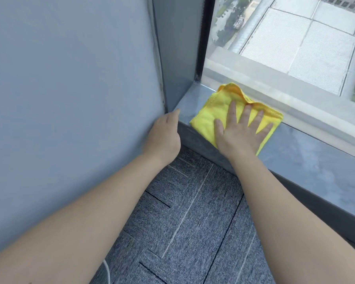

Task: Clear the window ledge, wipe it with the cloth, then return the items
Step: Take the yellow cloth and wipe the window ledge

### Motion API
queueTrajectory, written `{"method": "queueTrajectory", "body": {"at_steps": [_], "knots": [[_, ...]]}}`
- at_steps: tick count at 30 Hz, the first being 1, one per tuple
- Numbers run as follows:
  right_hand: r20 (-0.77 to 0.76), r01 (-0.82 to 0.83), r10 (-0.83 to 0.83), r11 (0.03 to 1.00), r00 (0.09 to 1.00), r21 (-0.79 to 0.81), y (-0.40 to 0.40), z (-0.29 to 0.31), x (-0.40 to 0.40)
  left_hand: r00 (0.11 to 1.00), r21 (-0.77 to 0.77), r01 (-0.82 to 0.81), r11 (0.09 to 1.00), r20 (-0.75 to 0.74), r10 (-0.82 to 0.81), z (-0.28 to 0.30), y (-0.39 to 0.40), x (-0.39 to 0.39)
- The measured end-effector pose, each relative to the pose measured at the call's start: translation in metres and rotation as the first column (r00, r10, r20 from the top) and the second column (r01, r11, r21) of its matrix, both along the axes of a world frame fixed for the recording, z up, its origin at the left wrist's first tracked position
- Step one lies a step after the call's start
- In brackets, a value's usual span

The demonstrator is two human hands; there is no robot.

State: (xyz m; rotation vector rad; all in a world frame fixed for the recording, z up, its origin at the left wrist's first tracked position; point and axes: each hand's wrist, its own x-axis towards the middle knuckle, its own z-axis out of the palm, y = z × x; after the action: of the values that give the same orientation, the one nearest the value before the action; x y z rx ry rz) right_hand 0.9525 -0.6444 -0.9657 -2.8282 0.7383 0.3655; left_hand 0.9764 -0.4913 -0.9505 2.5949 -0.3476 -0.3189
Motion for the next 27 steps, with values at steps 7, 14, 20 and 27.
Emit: {"method": "queueTrajectory", "body": {"at_steps": [7, 14, 20, 27], "knots": [[0.032, -0.139, 0.139, 0.990, 0.990, 0.013, 0.026, 0.001, 0.027, 0.998, -0.113, -0.064, 0.992, -0.007, 0.063, -0.001, 0.003, 0.000], [0.037, -0.285, 0.285, 0.958, 0.958, -0.002, 0.044, -0.001, 0.045, 1.000, -0.140, -0.013, 0.990, 0.019, 0.015, 0.002, 0.006, -0.003], [0.066, -0.296, 0.296, 0.955, 0.953, -0.015, 0.025, -0.002, 0.023, 0.994, -0.118, 0.011, 0.993, 0.105, 0.001, 0.003, -0.004, -0.006], [0.058, -0.216, 0.215, 0.976, 0.975, 0.013, -0.017, -0.001, -0.021, 0.992, -0.096, 0.105, 0.990, 0.083, -0.097, 0.010, -0.036, -0.020]]}}
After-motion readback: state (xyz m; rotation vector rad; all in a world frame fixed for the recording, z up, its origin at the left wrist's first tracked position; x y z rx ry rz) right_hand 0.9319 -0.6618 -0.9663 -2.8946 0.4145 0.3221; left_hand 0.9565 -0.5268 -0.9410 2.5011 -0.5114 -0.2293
